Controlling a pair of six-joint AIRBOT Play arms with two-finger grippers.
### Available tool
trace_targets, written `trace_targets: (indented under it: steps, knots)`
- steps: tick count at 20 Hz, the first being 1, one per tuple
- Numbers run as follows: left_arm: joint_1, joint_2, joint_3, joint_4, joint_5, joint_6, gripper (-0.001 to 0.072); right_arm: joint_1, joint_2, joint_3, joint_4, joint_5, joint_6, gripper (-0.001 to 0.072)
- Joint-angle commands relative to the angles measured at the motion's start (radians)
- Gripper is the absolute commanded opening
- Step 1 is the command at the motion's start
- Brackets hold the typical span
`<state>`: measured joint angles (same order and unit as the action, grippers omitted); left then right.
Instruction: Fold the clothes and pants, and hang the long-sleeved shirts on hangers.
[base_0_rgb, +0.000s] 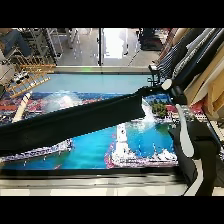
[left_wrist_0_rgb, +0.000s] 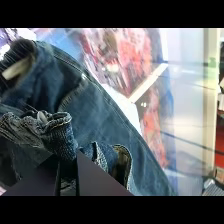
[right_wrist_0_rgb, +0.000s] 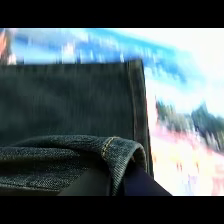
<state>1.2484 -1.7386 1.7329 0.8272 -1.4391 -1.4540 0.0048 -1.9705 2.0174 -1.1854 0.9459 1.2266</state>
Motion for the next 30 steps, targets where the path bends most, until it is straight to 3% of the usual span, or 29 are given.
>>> trace_targets:
  steps: [1, 2, 3, 4, 5, 8, 11, 13, 15, 16, 17, 20, 25, 30]
  knots:
    - [-0.023, -0.057, 0.001, 0.017, 0.068, -0.013, 0.0035, 0.017, -0.077, 0.002, 0.007, -0.220, -0.014, 0.0037]
    - [-0.036, -0.075, 0.001, 0.017, 0.084, -0.013, 0.0184, 0.016, -0.085, 0.002, 0.008, -0.240, -0.009, 0.0133]
    - [-0.051, -0.090, 0.001, 0.017, 0.093, -0.013, 0.0502, 0.008, -0.081, 0.002, 0.006, -0.224, -0.005, 0.0408]
    - [-0.064, -0.099, 0.001, 0.011, 0.098, -0.013, 0.0643, -0.002, -0.069, 0.002, 0.007, -0.170, -0.005, 0.0547]
    - [-0.070, -0.099, 0.001, -0.015, 0.105, -0.011, 0.0643, -0.018, -0.050, 0.002, 0.007, -0.090, 0.002, 0.0511]
    - [-0.071, -0.067, 0.001, -0.162, 0.082, 0.068, 0.0641, -0.115, 0.007, 0.002, 0.050, 0.220, 0.111, 0.0528]
    - [-0.083, -0.018, 0.000, 0.074, -0.064, 0.064, 0.0607, -0.215, 0.056, -0.079, 0.238, 0.483, 0.132, 0.0527]
    - [-0.105, 0.033, -0.064, 0.219, -0.084, 0.042, 0.0603, -0.240, 0.117, -0.219, 0.294, 0.529, 0.148, 0.0546]
    - [-0.119, 0.118, -0.226, 0.213, 0.013, 0.058, 0.0597, -0.238, 0.193, -0.399, 0.307, 0.505, 0.161, 0.0595]
    - [-0.130, 0.163, -0.323, 0.228, 0.072, 0.087, 0.0597, -0.238, 0.219, -0.484, 0.333, 0.471, 0.161, 0.0667]
    - [-0.138, 0.199, -0.412, 0.244, 0.133, 0.091, 0.0598, -0.238, 0.236, -0.565, 0.382, 0.422, 0.161, 0.0692]
    - [-0.140, 0.251, -0.610, 0.243, 0.265, 0.093, 0.0650, -0.225, 0.237, -0.696, 0.521, 0.243, 0.139, 0.0696]
    - [-0.140, 0.246, -0.671, 0.186, 0.428, 0.093, 0.0650, -0.172, 0.187, -0.711, 0.563, 0.015, 0.142, 0.0675]
    - [-0.152, 0.212, -0.671, 0.155, 0.494, 0.087, 0.0650, -0.163, 0.079, -0.660, 0.665, -0.015, 0.097, 0.0632]
